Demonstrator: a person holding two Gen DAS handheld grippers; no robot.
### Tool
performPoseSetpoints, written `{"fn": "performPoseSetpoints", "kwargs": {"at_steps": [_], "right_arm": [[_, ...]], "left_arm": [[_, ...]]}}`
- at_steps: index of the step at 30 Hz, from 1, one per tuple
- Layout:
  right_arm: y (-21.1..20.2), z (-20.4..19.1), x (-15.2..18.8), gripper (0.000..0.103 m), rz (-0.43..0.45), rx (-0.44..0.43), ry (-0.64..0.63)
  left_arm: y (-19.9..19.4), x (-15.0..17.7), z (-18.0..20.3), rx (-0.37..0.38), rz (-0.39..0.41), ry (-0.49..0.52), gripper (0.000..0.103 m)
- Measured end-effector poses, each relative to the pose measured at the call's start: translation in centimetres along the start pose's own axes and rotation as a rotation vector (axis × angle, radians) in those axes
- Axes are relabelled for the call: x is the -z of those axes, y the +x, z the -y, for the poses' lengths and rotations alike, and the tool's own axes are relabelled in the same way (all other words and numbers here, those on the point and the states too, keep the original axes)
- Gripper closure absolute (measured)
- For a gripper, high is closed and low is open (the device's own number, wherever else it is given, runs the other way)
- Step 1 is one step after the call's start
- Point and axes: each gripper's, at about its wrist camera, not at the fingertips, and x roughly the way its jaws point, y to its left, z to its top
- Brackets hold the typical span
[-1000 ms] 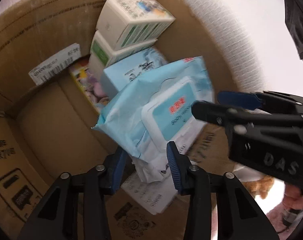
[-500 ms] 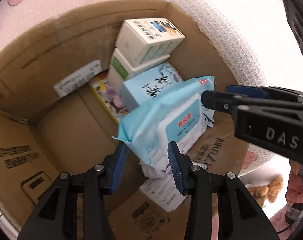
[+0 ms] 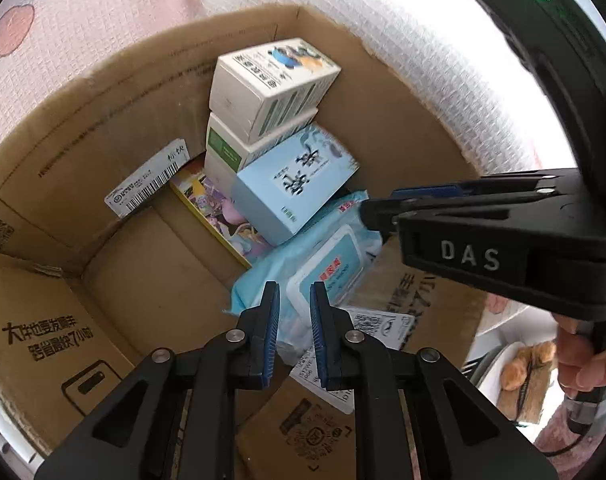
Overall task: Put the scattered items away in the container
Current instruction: 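Lower the baby-wipes pack into the cardboard box and open the right gripper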
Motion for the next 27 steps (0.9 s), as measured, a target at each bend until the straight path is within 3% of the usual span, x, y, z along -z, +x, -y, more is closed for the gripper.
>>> {"fn": "performPoseSetpoints", "kwargs": {"at_steps": [6,8,10,15,17,19,23,27], "right_arm": [[1.7,0.7,-0.3,0.081,-0.030,-0.041,0.046],[2.0,1.1,-0.6,0.081,-0.046,-0.067,0.072],[2.4,1.5,-1.0,0.081,-0.060,-0.098,0.109],[4.1,2.3,-1.4,0.081,-0.124,-0.186,0.218],[4.8,2.2,-1.4,0.081,-0.148,-0.189,0.226],[5.3,2.3,-1.3,0.081,-0.164,-0.187,0.254],[6.2,2.4,-1.3,0.081,-0.176,-0.172,0.273],[7.1,2.4,-1.8,0.081,-0.187,-0.176,0.283]], "left_arm": [[0.8,0.6,-2.1,-0.077,-0.066,-0.152,0.084],[1.5,0.4,-2.7,-0.113,-0.094,-0.205,0.075],[2.1,0.2,-3.0,-0.113,-0.135,-0.245,0.067],[4.0,0.5,-3.3,-0.122,-0.241,-0.278,0.066],[4.6,0.9,-4.1,-0.130,-0.253,-0.344,0.077],[5.0,1.2,-5.1,-0.091,-0.263,-0.438,0.088],[5.8,0.9,-5.8,-0.083,-0.275,-0.488,0.093],[6.7,0.8,-6.9,-0.007,-0.311,-0.531,0.095]]}}
